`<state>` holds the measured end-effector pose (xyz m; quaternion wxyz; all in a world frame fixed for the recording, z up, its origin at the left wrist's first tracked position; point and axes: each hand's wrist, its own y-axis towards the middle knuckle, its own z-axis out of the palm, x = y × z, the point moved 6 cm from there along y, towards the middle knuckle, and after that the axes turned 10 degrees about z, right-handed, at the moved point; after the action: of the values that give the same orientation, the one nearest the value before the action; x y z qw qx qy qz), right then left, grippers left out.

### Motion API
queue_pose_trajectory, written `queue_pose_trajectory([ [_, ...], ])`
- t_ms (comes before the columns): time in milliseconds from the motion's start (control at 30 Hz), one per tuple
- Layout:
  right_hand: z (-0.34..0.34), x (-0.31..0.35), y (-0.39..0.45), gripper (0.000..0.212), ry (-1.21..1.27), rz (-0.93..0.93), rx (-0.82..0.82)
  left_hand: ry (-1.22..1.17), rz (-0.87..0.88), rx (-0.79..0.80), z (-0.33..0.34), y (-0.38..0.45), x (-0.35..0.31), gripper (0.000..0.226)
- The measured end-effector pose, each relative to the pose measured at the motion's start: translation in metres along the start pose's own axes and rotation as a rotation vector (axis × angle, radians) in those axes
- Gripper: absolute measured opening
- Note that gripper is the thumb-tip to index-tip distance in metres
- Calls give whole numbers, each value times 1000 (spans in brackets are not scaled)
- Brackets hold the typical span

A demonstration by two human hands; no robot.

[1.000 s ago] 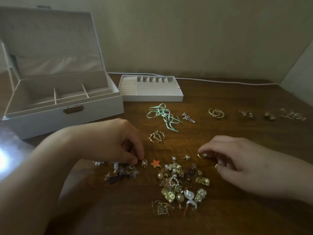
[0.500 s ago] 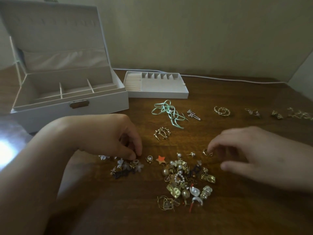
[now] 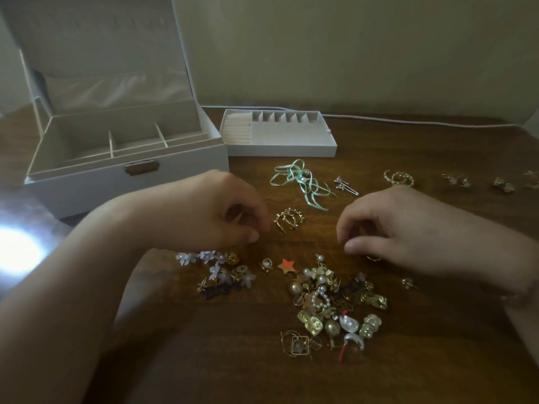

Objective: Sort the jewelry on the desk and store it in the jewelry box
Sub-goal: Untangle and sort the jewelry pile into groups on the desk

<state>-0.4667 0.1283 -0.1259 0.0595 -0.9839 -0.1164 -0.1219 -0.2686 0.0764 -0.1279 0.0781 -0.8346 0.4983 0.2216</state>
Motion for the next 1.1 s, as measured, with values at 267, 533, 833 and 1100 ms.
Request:
queue_pose_trajectory([
  [267,-20,-15,-14,12,136,-43,-163,-140,163,56,26,15,-32,29],
  [533,-15,-9,-11,10,88,-77,-230,-107,218,134,41,19,-42,30],
  [833,-14,-10,-14,5,129,-70,-223,-93,95,141,28,11,-26,21],
  [1100,3,7,-15,19,166,-123,-56,-122,8,156,16,2,-17,19],
])
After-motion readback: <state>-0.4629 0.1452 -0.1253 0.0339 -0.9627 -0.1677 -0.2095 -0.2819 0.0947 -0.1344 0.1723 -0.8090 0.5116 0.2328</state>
